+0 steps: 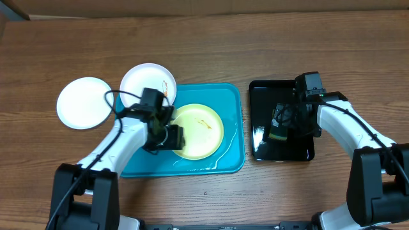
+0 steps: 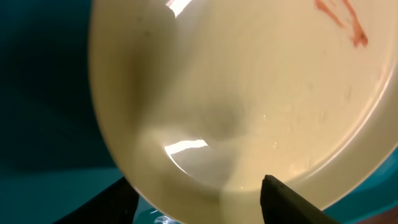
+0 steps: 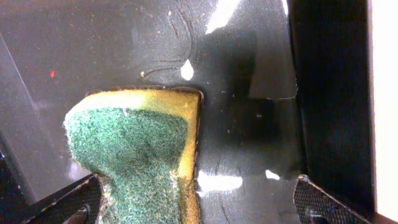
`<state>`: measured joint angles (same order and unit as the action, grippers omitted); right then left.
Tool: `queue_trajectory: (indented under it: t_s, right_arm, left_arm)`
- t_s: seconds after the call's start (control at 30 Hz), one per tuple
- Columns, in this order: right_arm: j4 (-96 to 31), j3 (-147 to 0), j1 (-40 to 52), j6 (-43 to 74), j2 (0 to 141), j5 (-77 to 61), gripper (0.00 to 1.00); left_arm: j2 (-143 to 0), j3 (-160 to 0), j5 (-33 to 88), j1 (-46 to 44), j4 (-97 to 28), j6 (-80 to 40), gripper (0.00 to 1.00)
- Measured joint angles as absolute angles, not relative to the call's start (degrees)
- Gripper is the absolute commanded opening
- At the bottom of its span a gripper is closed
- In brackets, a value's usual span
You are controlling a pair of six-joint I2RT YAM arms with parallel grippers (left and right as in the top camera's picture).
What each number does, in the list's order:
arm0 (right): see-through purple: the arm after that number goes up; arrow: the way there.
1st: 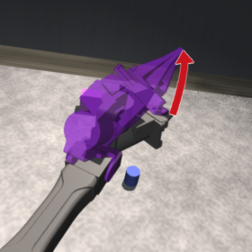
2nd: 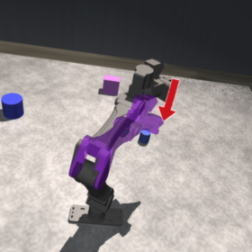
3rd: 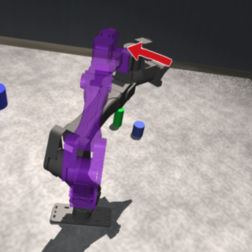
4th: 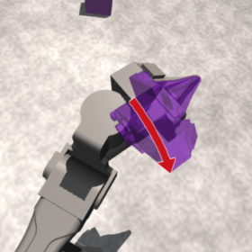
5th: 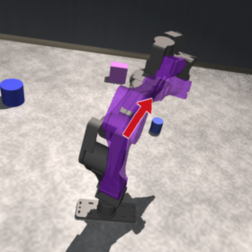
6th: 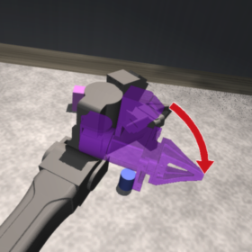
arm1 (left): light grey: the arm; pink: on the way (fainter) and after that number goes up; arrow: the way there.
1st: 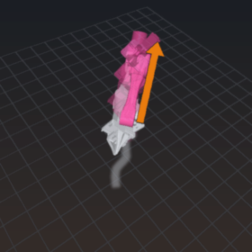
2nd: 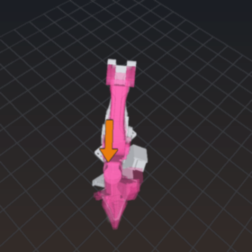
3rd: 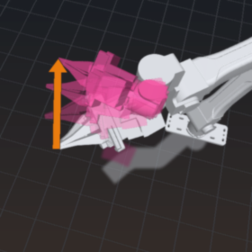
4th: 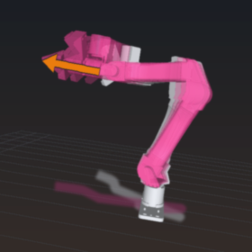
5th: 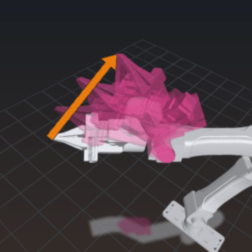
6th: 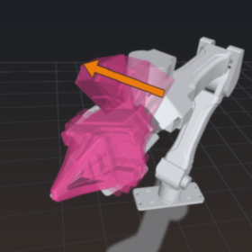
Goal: Clean dirty plates on tray and stack at the side
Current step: 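Slide the yellow plate rightward across the teal tray with left gripper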
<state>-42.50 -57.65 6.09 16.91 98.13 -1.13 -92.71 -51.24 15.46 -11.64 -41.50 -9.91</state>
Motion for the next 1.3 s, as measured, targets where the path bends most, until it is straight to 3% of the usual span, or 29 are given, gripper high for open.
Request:
queue_trajectory:
  t_s: [0.47,0.57,0.67,0.97,1.0,1.3]
  right_arm:
    - [-42.54,-57.65,6.09,16.93,98.13,-1.13,1.00]
    - [-42.52,-57.65,6.11,16.91,98.13,-1.13,1.00]
    - [-42.50,-57.65,6.09,16.91,98.13,-1.13,1.00]
    - [-42.52,-57.65,6.09,16.91,98.13,-1.13,1.00]
    - [-42.50,-57.65,6.09,16.91,98.13,-1.13,1.00]
    - [-42.52,-57.65,6.09,16.88,98.13,-1.13,1.00]
  left_arm:
    - [-92.71,-51.24,12.99,-16.08,-42.15,-12.38,0.67]
    - [-92.71,-51.24,9.76,-16.53,-42.11,-15.70,0.61]
    - [-92.71,-51.24,8.40,-16.60,-41.65,-18.15,0.47]
    - [-94.63,-51.24,6.74,-19.55,-40.21,-19.66,0.42]
    - [-95.02,-51.24,6.33,-19.55,-40.23,-19.73,0.38]
    - [-95.64,-51.35,1.13,-19.68,-39.40,-18.76,0.26]
